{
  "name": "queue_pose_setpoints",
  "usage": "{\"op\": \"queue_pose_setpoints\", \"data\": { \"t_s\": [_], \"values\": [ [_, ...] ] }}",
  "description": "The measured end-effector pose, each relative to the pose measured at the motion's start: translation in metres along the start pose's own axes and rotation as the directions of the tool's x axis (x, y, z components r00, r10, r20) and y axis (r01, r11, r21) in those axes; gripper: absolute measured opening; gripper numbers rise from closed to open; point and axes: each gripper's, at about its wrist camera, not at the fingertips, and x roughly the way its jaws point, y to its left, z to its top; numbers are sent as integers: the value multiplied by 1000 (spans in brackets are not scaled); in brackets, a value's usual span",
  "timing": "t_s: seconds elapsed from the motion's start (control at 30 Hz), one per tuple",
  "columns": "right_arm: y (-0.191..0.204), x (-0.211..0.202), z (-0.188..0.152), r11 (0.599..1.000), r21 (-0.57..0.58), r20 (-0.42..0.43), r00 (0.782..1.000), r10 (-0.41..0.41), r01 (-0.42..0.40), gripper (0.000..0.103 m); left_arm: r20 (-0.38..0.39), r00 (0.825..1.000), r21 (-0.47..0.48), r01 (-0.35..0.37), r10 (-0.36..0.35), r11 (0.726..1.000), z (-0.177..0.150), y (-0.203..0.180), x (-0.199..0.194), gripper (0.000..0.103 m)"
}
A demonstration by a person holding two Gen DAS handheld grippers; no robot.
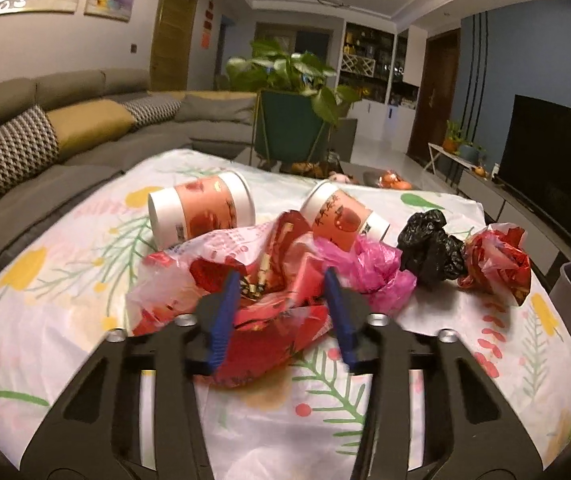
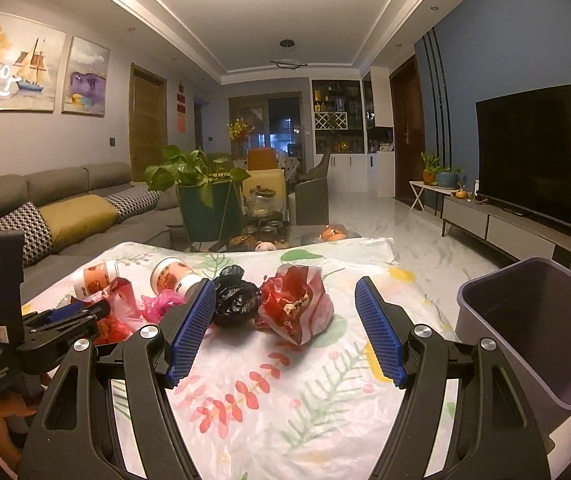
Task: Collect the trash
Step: 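Grasp the white-and-red plastic bag with the left tool, then grasp the red crumpled bag with the right tool while the left tool holds its bag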
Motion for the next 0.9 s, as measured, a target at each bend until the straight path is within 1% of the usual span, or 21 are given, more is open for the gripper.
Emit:
{"op": "queue_pose_setpoints", "data": {
  "t_s": [0.03, 0.07, 0.13, 0.23, 0.4, 0.67, 0.77, 0.9],
  "values": [
    [1, 2, 0, 1000, 0, -3, 1000, 2, -2, 71, -8, 1000, -1, 2, -2, 1000, 0, 1, 2, 23],
    [1, 3, 0, 1000, 0, -6, 1000, 4, -4, 71, -16, 1000, -1, 6, -6, 1000, -1, 1, 4, 20],
    [4, 5, 0, 1000, -3, -7, 1000, 7, -8, 71, -23, 1000, -2, 16, -16, 1000, -1, 2, 5, 9],
    [5, 5, -1, 1000, -9, -8, 1000, 9, -10, 71, -22, 999, -14, 26, -27, 1000, -3, 6, 3, 2],
    [5, 7, -2, 1000, -8, -14, 1000, 14, -14, 71, -9, 999, -39, 44, -45, 998, -7, 11, -9, 0],
    [7, 12, -2, 1000, -15, -15, 1000, 16, -17, 71, 69, 994, -59, 90, -86, 994, -9, 14, -52, 0],
    [8, 17, -2, 1000, -20, -17, 1000, 12, -12, 71, 100, 991, -59, 92, -86, 994, -7, 15, -65, 0],
    [8, 23, -3, 1000, -20, -23, 1000, 7, -8, 71, 116, 990, -76, 89, -80, 993, -4, 20, -71, 0]
  ]
}}
